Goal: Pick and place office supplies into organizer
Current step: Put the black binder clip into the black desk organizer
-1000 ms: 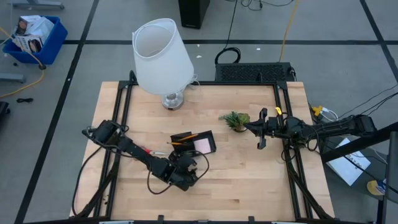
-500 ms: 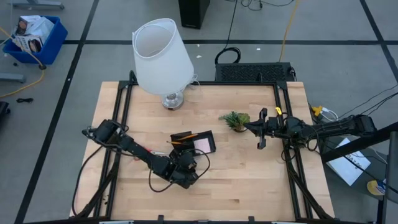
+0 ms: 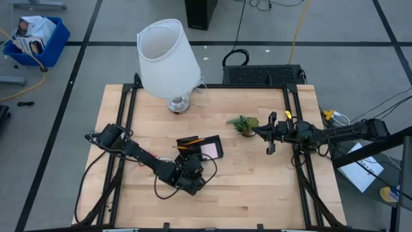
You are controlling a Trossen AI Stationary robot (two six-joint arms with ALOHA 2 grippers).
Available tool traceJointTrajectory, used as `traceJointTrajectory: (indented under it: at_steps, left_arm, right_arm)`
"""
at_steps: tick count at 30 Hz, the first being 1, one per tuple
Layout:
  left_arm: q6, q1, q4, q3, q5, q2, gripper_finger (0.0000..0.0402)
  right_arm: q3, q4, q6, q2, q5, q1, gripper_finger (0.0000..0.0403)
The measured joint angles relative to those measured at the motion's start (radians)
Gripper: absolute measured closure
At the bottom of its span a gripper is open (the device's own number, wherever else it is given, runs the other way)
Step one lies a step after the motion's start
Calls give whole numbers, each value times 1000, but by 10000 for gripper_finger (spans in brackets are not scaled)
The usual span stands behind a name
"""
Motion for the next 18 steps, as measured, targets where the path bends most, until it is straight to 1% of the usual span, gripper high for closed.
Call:
traceJointTrajectory:
  at_steps: [2,6,10,12,14,18]
  left_arm:
    - [-11,0,0,0,-1,0,255]
    - [-54,-4,2,0,1,0,257]
    - [-138,-23,23,0,4,0,229]
    - [-168,-39,33,0,4,0,223]
    - [-193,-50,39,0,5,0,228]
    - [-231,-69,46,0,4,0,252]
  right_arm:
    - [0,0,0,0,0,0,403]
    - [0,0,0,0,0,0,403]
    - [0,0,0,0,0,0,403]
    - [0,0,0,0,0,0,403]
    - [0,0,0,0,0,0,403]
    - [0,0,0,0,0,0,403]
